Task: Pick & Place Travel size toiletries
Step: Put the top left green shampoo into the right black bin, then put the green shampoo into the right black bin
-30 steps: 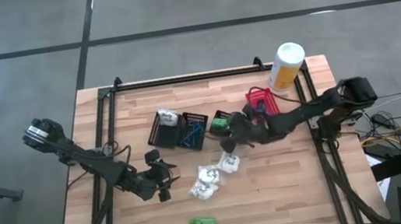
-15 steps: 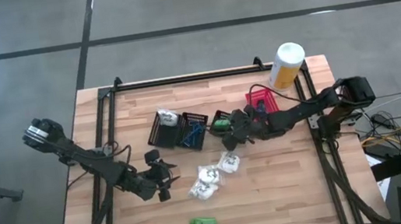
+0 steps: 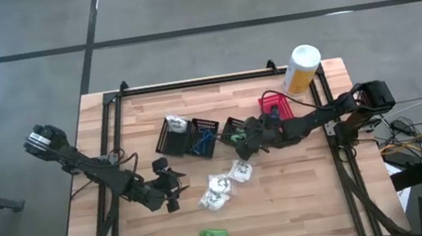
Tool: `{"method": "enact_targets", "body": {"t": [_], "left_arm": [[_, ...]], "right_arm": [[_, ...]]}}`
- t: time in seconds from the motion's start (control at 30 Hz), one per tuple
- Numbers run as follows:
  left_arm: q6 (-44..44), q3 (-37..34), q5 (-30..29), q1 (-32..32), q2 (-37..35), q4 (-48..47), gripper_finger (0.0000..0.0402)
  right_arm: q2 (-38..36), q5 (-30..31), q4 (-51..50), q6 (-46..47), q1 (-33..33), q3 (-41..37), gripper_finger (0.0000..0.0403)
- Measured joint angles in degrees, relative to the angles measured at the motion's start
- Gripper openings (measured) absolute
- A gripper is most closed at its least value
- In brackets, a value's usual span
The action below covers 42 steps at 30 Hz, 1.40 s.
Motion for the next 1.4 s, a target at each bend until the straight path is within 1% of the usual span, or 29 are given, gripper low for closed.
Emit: {"method": "enact_targets", "body": {"t": [0.13, 0.27, 0.37, 0.47, 0.53, 0.63, 0.73, 0.83, 0.97, 1.03, 1.1, 1.17, 1.3, 1.4], "left_arm": [[0.42, -0.11, 1.09, -0.04, 0.00, 0.01, 0.0200], [4.16, -0.13, 6.95, -0.30, 0.00, 0.32, 0.0200], [6.08, -0.13, 10.63, -0.77, 0.00, 1.49, 0.0200], [6.91, -0.05, 11.31, -1.23, 0.00, 1.81, 0.0200], [6.88, -0.02, 11.64, -1.33, 0.00, 1.88, 0.0200], [6.60, -0.02, 14.63, -1.31, 0.00, 1.90, 0.0200], [6.00, -0.14, 19.20, -1.33, 0.12, 3.87, 0.0200], [5.65, -0.24, 22.11, -1.46, 0.86, 6.20, 0.0200], [5.66, -0.14, 23.62, -1.70, 1.80, 8.11, 0.0200], [6.38, 0.60, 23.66, -1.85, 2.08, 8.48, 0.0200], [7.40, 1.52, 23.60, -2.26, 2.29, 8.54, 0.0200], [7.25, 2.50, 23.59, -2.80, 2.63, 8.91, 0.0200], [3.28, 3.79, 23.25, -3.84, 3.53, 9.29, 0.0203], [-0.23, 4.80, 23.14, -4.99, 4.90, 11.05, 0.0221]], "right_arm": [[0.00, 0.02, 0.59, 0.02, 0.78, 0.00, 0.0278], [-0.07, 0.02, 1.27, 0.00, 2.58, 0.43, 0.0284], [-0.07, 0.07, 1.43, -0.40, 5.28, 2.12, 0.0287], [-0.08, -0.47, 1.63, 0.03, 8.87, 4.40, 0.0287], [0.38, -2.75, 2.24, 0.50, 11.60, 6.36, 0.0283], [2.80, -6.24, 2.74, 0.08, 15.76, 10.32, 0.0276], [7.11, -6.98, 2.53, -3.27, 19.03, 14.82, 0.0270], [11.75, -6.93, 1.68, -7.45, 20.29, 19.90, 0.0262], [16.80, -7.03, -5.02, -9.61, 20.52, 26.82, 0.0250], [18.40, -7.06, -9.43, -9.62, 20.52, 29.51, 0.0245], [19.53, -7.10, -11.59, -9.61, 20.51, 31.77, 0.0240], [20.24, -7.08, -13.31, -9.54, 20.48, 32.93, 0.0237], [20.79, -6.93, -12.97, -9.13, 20.52, 33.73, 0.0236], [20.81, -6.20, -12.99, -6.63, 20.61, 33.57, 0.0243]]}}
